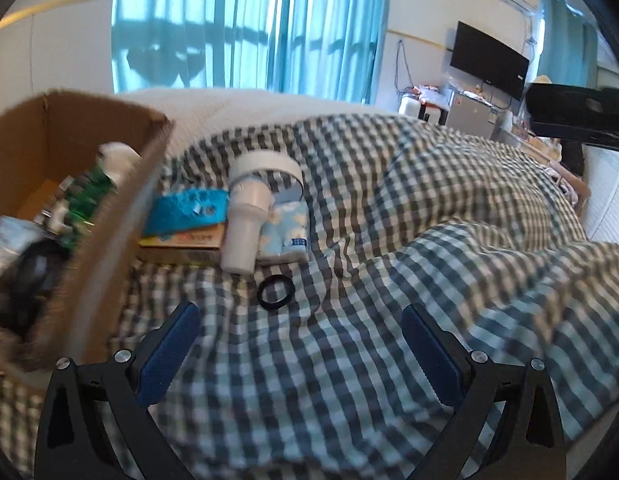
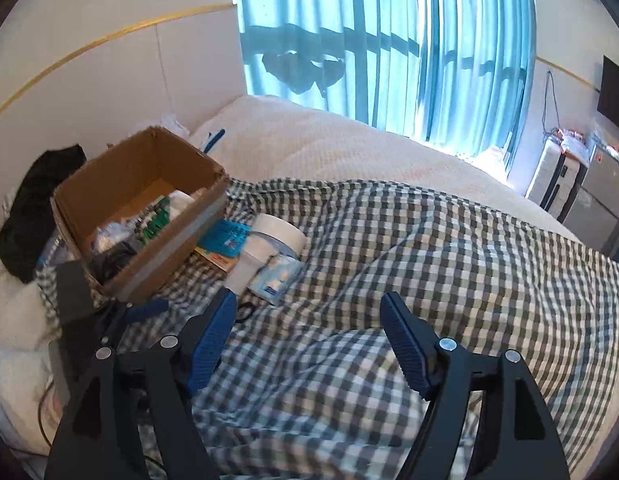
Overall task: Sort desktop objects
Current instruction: 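Grasp the black hair tie with the left gripper, then grasp the blue-and-white tissue pack with the right gripper while the left holds the hair tie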
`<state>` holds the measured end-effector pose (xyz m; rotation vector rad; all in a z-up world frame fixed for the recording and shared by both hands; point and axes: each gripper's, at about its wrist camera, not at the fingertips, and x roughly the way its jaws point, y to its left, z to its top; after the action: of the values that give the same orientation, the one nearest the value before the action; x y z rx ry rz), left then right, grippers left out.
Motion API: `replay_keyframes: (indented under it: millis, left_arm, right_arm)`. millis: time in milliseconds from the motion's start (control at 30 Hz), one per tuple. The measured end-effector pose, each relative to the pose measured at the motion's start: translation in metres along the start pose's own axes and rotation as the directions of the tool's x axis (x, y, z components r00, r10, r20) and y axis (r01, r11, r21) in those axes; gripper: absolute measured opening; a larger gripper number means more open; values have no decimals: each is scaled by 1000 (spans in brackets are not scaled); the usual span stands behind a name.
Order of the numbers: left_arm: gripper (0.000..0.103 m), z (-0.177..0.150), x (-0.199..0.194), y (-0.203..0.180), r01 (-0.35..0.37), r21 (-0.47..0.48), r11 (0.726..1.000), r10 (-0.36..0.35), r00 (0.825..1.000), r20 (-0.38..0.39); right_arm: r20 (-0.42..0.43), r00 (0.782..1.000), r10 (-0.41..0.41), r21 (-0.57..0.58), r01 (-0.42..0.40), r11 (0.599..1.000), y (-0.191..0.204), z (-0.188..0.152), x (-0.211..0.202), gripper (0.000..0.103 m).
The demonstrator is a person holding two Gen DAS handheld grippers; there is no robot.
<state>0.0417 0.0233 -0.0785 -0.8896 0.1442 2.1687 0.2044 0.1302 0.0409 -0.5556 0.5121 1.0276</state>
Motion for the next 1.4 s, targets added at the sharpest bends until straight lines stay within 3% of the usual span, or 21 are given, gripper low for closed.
replay_keyframes:
  millis: [267,300,400,500,600,700,800,967,1033,1100,1233,1400]
  left_arm:
    - [76,11,81,26,-42,-90,995,30,991,-128]
    - [69,10,89,27,-46,-89,995,33,989,-141]
    - [27,3,102,30,13,-79,997,-25,987,-160]
    - [10,1,90,26,36,-42,998,-40,992,-117]
    - [6,0,70,22,23,3,1000,-23,998,-66]
    - [6,-1,56,32,37,-51,998,-39,998,-42]
    - [6,-3,48,49,7,-120,993,-11,999,-30]
    - [6,-4,51,61,-24,-168,985,19,999,-33]
    - [6,-5,54,61,-30,-167,985,24,999,-37]
    - [6,-5,56,62,-40,-165,985,35,999,-35]
    - [6,-7,56,64,-36,-169,985,31,999,-30]
    - [6,-8,62,69,-18,-200,980,11,999,-37]
  right_arm:
    - [-73,997,22,9,-21,1000,-17,-9,26,75]
    - [-79,997,22,5,-22,1000,-17,-10,29,75]
    - [-105,994,26,-7,-27,1000,-14,-12,38,75]
    - [-140,990,34,-15,-37,999,-8,-15,49,75]
    - [-164,985,46,-19,-50,999,1,-13,59,75]
    - [-178,981,77,-14,-80,997,12,-8,70,75]
    - [-201,973,117,-4,-120,993,23,-2,86,75]
    - [-269,932,242,210,-188,959,24,3,144,75]
    - [-303,916,263,268,-182,946,23,2,168,75]
    - [-314,917,246,282,-157,946,23,1,187,74]
    - [-331,895,299,353,-176,919,21,-3,218,64]
    - [-366,884,292,333,-169,928,28,-8,242,59]
